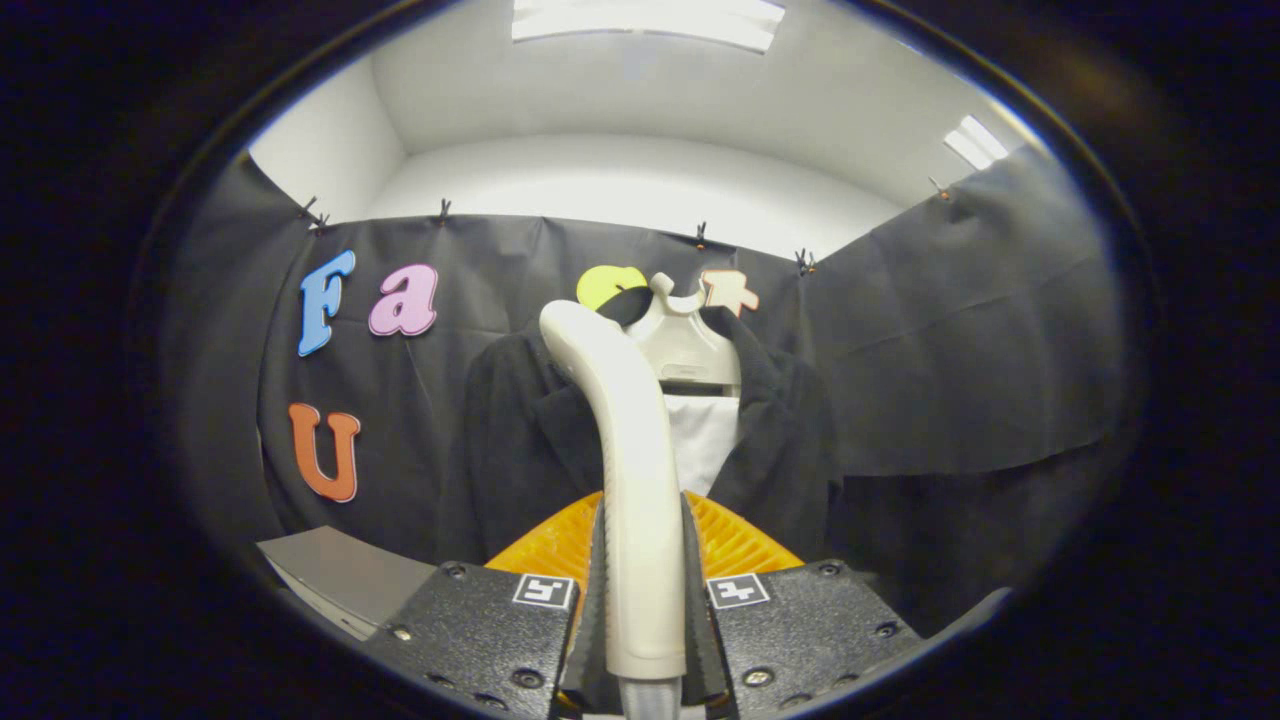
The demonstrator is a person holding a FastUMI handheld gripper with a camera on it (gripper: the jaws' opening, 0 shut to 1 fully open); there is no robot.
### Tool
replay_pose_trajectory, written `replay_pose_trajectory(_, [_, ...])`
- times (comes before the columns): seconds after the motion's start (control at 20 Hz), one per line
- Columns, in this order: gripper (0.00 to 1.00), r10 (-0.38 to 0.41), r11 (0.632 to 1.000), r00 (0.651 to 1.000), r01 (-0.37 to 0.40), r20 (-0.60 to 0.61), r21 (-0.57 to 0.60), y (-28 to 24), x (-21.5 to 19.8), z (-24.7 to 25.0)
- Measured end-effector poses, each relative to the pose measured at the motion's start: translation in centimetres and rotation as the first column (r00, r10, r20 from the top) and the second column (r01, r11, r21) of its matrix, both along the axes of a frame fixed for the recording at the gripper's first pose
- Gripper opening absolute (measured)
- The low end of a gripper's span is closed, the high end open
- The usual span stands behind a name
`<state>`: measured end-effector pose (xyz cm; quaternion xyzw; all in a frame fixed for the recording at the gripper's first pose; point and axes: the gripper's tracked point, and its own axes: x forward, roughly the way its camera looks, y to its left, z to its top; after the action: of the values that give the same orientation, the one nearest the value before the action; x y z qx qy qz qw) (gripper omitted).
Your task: Iron the clothes twice with a garment steamer, once on the left side and once on the right side.
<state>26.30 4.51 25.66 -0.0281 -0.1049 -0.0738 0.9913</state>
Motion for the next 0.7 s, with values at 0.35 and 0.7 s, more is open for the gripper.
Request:
replay_pose_trajectory(0.35, [0.35,-0.010,0.999,1.000,0.010,-0.004,-0.046,-1.1,-0.2,-3.4])
replay_pose_trajectory(0.7, [0.35,-0.067,0.993,0.997,0.064,-0.031,-0.100,-1.6,-1.7,-6.7])
